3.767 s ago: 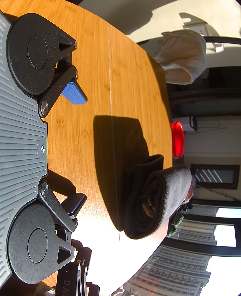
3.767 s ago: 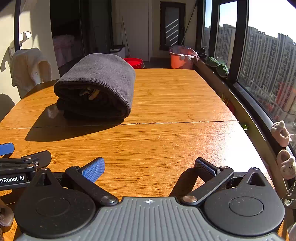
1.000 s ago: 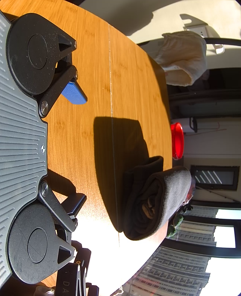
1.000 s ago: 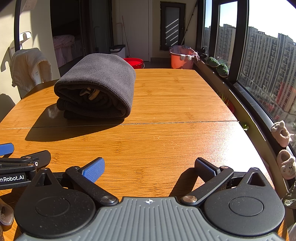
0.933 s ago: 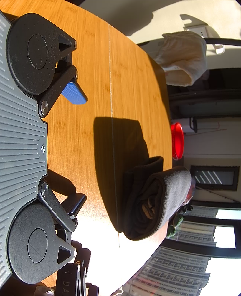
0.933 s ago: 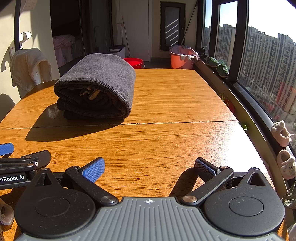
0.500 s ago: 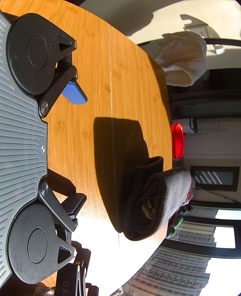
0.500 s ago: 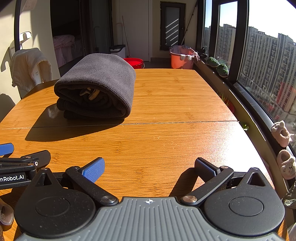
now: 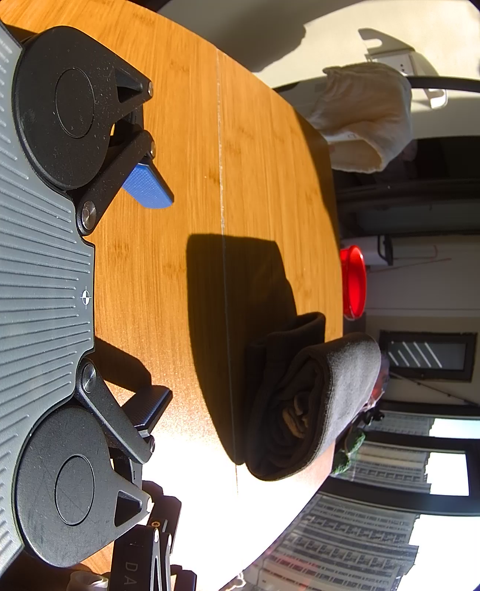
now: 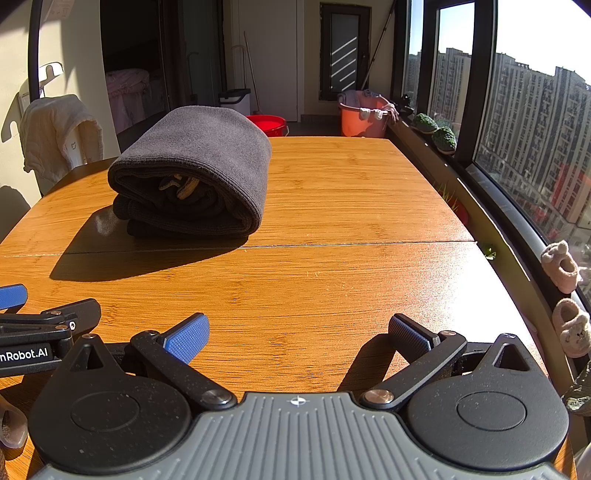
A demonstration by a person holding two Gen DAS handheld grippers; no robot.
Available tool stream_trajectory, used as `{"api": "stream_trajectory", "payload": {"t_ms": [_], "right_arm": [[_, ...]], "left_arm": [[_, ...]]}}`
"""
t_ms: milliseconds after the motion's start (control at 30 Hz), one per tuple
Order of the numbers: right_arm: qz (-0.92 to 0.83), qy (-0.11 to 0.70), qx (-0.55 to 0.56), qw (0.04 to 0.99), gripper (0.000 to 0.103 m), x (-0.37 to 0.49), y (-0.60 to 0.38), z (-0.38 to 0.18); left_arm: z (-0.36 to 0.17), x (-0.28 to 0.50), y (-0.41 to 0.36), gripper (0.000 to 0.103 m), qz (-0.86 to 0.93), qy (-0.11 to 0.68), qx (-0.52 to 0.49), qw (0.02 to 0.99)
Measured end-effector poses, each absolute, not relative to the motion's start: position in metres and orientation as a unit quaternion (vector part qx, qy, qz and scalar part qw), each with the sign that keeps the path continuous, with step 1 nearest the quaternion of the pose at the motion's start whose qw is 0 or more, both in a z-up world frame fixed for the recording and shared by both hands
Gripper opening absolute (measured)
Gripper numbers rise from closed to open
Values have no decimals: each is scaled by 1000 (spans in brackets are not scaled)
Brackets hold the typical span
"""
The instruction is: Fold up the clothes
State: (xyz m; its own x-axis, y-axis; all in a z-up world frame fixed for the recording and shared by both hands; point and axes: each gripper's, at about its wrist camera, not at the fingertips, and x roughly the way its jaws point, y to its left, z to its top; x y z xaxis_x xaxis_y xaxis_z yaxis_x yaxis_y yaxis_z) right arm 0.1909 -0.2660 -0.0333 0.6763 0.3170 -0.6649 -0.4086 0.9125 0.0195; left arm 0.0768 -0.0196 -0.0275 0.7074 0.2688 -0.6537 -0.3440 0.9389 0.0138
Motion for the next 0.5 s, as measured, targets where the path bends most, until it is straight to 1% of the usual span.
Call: {"api": "stream_trajectory", "payload": {"t_ms": [500], "right_arm": [[205,350,-69,911,103,191,-270,-33]], "left_arm": [[-27,77,-20,103,167,345,-55,922]]}}
